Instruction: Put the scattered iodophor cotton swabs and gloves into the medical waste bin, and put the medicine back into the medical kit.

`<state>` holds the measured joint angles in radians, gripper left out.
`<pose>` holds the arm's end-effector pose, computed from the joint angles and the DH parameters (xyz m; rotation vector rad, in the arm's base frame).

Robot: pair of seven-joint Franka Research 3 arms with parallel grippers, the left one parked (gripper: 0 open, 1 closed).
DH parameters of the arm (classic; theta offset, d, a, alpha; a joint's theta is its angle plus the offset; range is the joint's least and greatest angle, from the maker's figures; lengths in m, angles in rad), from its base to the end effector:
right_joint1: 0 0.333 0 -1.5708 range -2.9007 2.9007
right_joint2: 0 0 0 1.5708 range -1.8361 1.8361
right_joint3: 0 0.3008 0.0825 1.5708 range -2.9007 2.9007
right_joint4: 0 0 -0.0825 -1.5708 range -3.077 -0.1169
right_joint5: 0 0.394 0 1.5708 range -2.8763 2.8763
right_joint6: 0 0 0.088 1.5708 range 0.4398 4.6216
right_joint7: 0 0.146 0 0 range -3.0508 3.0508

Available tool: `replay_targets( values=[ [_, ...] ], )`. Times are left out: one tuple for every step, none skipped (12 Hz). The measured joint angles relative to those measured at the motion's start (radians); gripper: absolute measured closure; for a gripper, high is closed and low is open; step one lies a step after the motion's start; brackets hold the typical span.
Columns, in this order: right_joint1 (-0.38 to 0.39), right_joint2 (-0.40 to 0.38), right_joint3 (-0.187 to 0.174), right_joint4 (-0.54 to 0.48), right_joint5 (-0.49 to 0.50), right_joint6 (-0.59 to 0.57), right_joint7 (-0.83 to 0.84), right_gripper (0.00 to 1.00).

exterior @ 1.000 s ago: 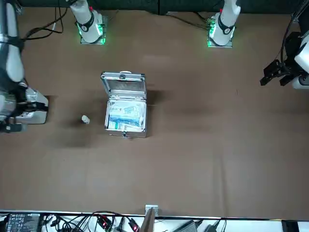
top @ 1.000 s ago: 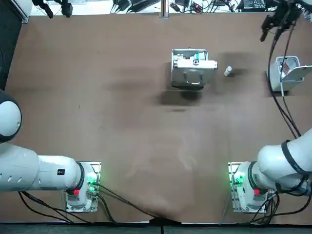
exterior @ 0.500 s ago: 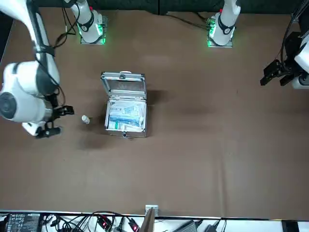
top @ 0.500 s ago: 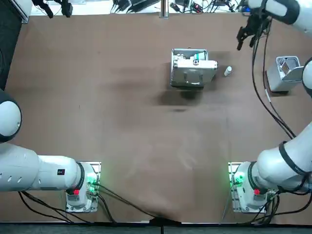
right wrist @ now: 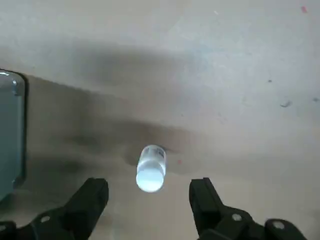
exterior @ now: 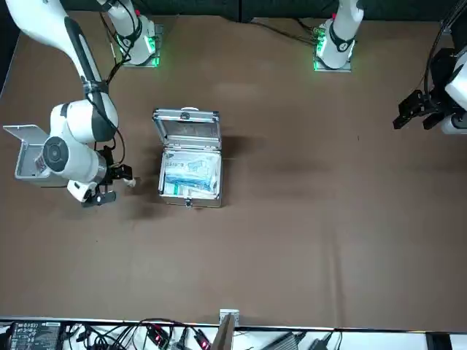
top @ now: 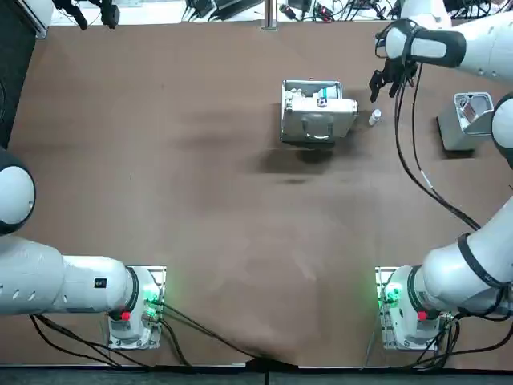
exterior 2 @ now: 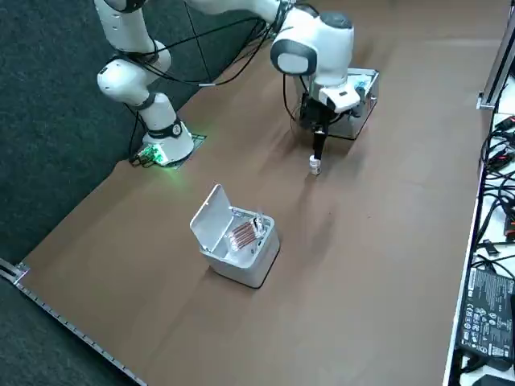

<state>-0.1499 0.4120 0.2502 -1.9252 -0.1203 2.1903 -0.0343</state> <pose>0.6023 0.0523 0.2115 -3.1165 -0.3088 0.2059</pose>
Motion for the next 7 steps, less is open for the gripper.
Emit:
replay_targets(
  values=[
    [-0.001, 0.000, -0.003, -0.027, 0.000, 0.042, 0.000, 0.00],
    [-0.001, 0.000, -0.004, -0.048, 0.000, 0.072, 0.000, 0.00],
    [-0.002, 0.000, -0.005, -0.063, 0.000, 0.091, 0.000, 0.00],
    [-0.002, 0.000, -0.006, -0.074, 0.000, 0.107, 0.000, 0.00],
    [-0.002, 0.000, -0.006, -0.085, 0.000, 0.124, 0.000, 0.01],
    [-0.003, 0.001, -0.007, -0.096, 0.000, 0.142, 0.000, 0.01],
    [-0.003, 0.003, -0.008, -0.105, 0.000, 0.156, 0.000, 0.02]
  ],
)
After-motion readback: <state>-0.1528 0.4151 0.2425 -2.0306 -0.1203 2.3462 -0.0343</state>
